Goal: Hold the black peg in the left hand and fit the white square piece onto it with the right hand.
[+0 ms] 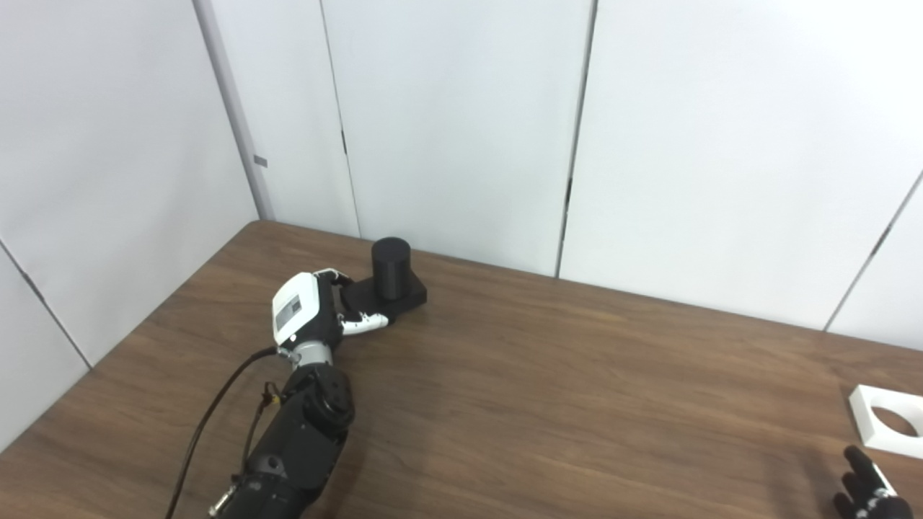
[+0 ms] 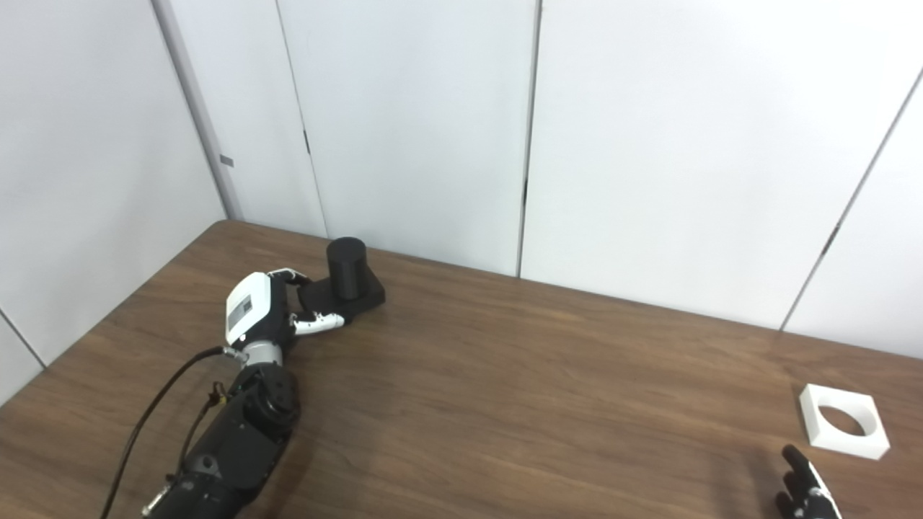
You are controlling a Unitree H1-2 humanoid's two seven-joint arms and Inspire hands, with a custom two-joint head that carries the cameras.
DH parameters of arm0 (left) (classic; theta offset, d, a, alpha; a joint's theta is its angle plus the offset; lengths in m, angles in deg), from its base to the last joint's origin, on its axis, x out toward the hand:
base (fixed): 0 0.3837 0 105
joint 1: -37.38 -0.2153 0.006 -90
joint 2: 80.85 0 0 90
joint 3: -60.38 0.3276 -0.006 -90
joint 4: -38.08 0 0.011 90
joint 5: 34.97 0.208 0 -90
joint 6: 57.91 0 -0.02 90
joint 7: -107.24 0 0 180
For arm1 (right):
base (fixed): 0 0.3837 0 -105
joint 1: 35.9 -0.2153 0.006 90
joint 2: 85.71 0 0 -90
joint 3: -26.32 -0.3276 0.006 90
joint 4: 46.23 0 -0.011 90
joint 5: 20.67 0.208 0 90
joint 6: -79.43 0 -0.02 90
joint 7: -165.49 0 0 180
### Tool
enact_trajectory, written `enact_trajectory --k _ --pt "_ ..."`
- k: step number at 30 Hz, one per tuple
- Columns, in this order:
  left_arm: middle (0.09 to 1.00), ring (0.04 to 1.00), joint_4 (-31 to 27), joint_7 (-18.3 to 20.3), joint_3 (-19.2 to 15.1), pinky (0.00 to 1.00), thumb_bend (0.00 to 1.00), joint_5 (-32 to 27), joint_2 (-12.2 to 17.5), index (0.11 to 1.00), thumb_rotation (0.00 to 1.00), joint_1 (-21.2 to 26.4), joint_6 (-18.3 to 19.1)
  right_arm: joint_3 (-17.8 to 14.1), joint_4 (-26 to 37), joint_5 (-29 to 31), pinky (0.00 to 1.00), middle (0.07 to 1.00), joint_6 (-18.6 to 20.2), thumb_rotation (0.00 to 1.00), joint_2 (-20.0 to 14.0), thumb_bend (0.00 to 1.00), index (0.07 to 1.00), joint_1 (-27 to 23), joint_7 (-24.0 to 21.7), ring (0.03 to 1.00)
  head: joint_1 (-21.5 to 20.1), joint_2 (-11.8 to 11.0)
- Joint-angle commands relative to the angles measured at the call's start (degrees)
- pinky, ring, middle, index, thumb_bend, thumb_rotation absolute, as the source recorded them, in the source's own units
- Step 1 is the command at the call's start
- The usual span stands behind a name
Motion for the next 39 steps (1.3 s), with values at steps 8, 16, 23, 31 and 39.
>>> enact_trajectory --k 8,16,23,31,39 --pt "0.788 0.799 -19.5 7.4 3.5 0.68 0.51 0.6 0.1 0.486 0.06 -8.6 1.1 1.2 3.1 -2.1 1.00 0.966 0.0 0.95 1.8 0.29 0.908 1.7 1.4 1.000 -3.2 1.3" --pt "0.793 0.822 -35.3 12.9 7.4 0.73 0.51 1.6 -2.8 0.487 0.06 -17.4 -0.4 1.6 1.8 -2.7 1.00 0.959 -1.5 0.91 1.8 0.33 0.901 1.8 1.5 0.995 -5.6 2.5" --pt "0.782 0.806 -44.1 16.4 11.1 0.76 0.51 5.2 -3.6 0.487 0.06 -23.1 -3.6 1.9 1.6 -2.4 1.00 0.947 -1.4 0.90 2.1 0.38 0.899 1.9 1.6 0.984 -8.5 4.3" --pt "0.810 0.885 -47.7 20.6 16.3 0.91 0.51 8.3 -2.9 0.486 0.05 -28.4 -10.1 2.6 1.8 -2.9 0.96 0.929 -0.8 0.87 2.5 0.42 0.880 1.6 2.3 0.957 -11.8 6.6" --pt "0.803 0.892 -45.7 20.6 19.0 1.00 0.52 12.0 -4.1 0.484 0.05 -31.4 -16.0 3.3 3.1 -3.2 0.96 0.926 0.4 0.86 2.5 0.49 0.885 1.8 3.0 0.950 -13.9 8.6"
